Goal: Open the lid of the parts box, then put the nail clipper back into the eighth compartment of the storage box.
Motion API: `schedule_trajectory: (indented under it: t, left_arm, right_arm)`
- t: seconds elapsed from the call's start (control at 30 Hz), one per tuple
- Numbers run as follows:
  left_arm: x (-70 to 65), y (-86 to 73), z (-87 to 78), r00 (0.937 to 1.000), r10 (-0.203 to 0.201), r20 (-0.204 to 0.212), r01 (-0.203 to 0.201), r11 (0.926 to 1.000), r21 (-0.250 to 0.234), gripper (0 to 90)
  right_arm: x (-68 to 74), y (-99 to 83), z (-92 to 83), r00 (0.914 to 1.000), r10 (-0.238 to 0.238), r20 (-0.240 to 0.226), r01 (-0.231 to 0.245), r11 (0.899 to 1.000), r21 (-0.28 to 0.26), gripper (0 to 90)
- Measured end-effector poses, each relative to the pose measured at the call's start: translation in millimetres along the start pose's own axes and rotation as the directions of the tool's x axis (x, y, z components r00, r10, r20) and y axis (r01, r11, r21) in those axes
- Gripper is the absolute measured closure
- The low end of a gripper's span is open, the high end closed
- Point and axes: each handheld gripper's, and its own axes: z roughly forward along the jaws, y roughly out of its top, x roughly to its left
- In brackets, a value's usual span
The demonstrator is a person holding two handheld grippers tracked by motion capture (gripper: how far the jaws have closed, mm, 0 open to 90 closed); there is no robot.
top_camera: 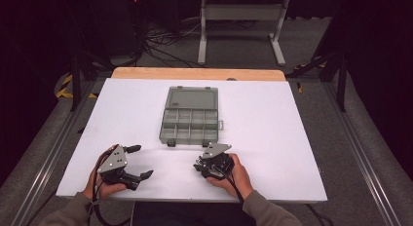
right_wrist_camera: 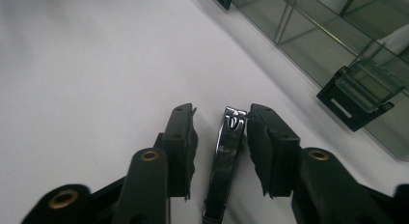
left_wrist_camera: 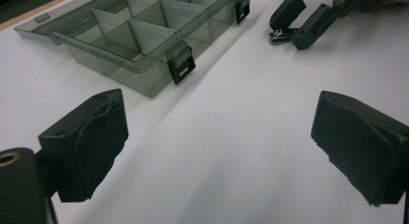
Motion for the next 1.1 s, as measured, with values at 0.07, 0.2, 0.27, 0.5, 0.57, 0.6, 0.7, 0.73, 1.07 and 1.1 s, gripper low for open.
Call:
schedule_trajectory:
  t: [0.07, 0.2, 0.27, 0.5, 0.57, 0.6, 0.7, 0.73, 1.07, 1.1]
  left_arm:
    - [-0.4, 0.0, -0.1, 1.0000, 0.005, 0.001, -0.005, 1.0000, 0.004, 6.9]
    - [-3.4, -0.1, 0.7, 0.9998, 0.021, 0.004, -0.021, 0.9996, 0.017, 7.0]
    - [-4.4, 0.4, 0.4, 0.9997, 0.024, 0.007, -0.024, 0.9996, 0.015, 7.0]
    - [-4.4, 1.6, 1.1, 0.9998, 0.021, 0.007, -0.021, 0.9997, 0.011, 7.4]
    - [-3.7, 1.0, 0.3, 0.9998, 0.019, 0.007, -0.019, 0.9998, 0.011, 7.3]
    - [-3.1, 1.1, -0.2, 0.9999, 0.014, 0.006, -0.014, 0.9999, 0.008, 7.3]
    - [-2.3, 1.5, -0.4, 0.9999, 0.010, 0.001, -0.010, 0.9999, 0.003, 7.3]
    - [-2.1, 1.6, 0.1, 0.9999, 0.011, 0.000, -0.011, 0.9999, 0.006, 7.3]
    - [-2.5, 3.0, 0.7, 0.9999, 0.013, -0.008, -0.013, 0.9999, 0.006, 7.6]
    - [-2.2, 2.6, 1.1, 0.9999, 0.011, -0.002, -0.011, 0.9999, 0.011, 7.6]
  right_arm:
    - [0.1, 0.1, 0.2, 1.0000, -0.003, 0.003, 0.003, 1.000, -0.001, 68.5]
    - [4.4, 2.3, 0.4, 0.9998, -0.018, 0.010, 0.018, 1.000, 0.017, 77.3]
    - [5.9, 3.0, 0.6, 0.9997, -0.021, 0.011, 0.021, 1.000, 0.022, 78.9]
    - [6.2, 2.0, 0.0, 0.9996, -0.029, 0.005, 0.029, 0.999, 0.014, 79.7]
    - [6.7, 2.7, -0.4, 0.9993, -0.037, 0.008, 0.037, 0.999, 0.014, 79.8]
    - [6.7, 2.9, -0.7, 0.9991, -0.041, 0.008, 0.041, 0.999, 0.015, 79.8]
    - [6.2, 1.5, -2.0, 0.9990, -0.043, 0.013, 0.043, 0.999, 0.006, 79.8]
    - [6.1, 0.8, -2.5, 0.9986, -0.049, 0.018, 0.049, 0.999, 0.003, 79.8]
    - [5.4, -4.3, -19.3, 0.9973, -0.050, 0.054, 0.053, 0.997, -0.049, 79.9]
    - [4.5, -4.3, -20.4, 0.9973, -0.047, 0.056, 0.050, 0.997, -0.053, 79.9]
